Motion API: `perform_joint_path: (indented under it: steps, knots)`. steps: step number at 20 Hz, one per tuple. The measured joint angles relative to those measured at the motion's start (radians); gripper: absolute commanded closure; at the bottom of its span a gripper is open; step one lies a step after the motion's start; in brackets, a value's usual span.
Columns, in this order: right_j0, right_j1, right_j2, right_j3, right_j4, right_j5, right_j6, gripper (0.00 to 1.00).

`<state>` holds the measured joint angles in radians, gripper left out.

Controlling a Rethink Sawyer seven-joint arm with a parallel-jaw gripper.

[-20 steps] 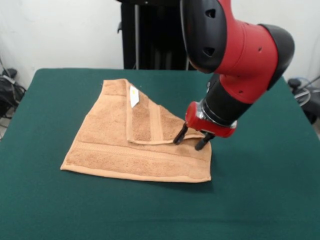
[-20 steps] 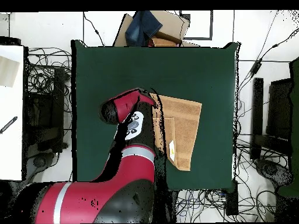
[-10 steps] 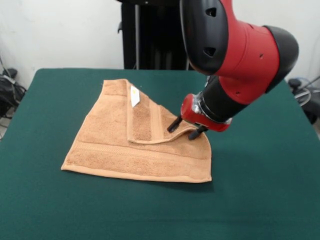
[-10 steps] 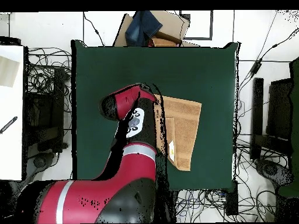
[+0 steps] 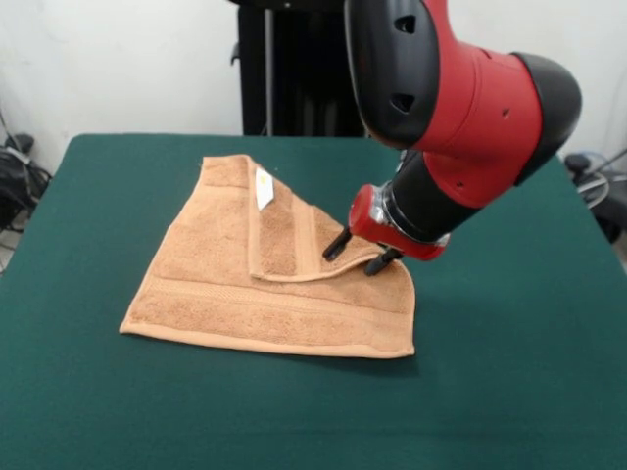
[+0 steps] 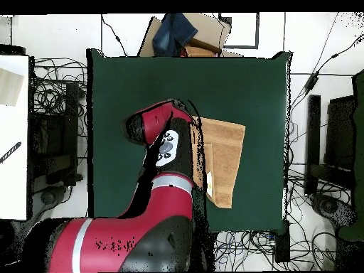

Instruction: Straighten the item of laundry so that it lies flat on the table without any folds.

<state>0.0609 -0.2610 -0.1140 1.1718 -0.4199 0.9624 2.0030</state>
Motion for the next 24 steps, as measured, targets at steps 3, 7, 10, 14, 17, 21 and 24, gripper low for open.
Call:
perform_joint_path:
  steps: [3, 7, 10, 14, 17, 21, 24]
  knots:
    - [0.0, -0.003, 0.001, 0.005, 0.0, -0.015, 0.0, 0.0]
    - [0.0, -0.006, 0.001, 0.009, 0.0, -0.025, 0.0, 0.0]
    - [0.0, -0.007, 0.001, 0.012, 0.0, -0.027, 0.0, 0.0]
    - [0.0, -0.007, 0.002, 0.014, 0.0, -0.027, 0.0, 0.0]
    - [0.0, -0.007, 0.002, 0.016, 0.0, -0.027, 0.0, 0.0]
    - [0.0, -0.006, 0.002, 0.016, 0.0, -0.027, 0.0, 0.0]
    - [0.0, -0.006, 0.002, 0.015, 0.0, -0.027, 0.0, 0.0]
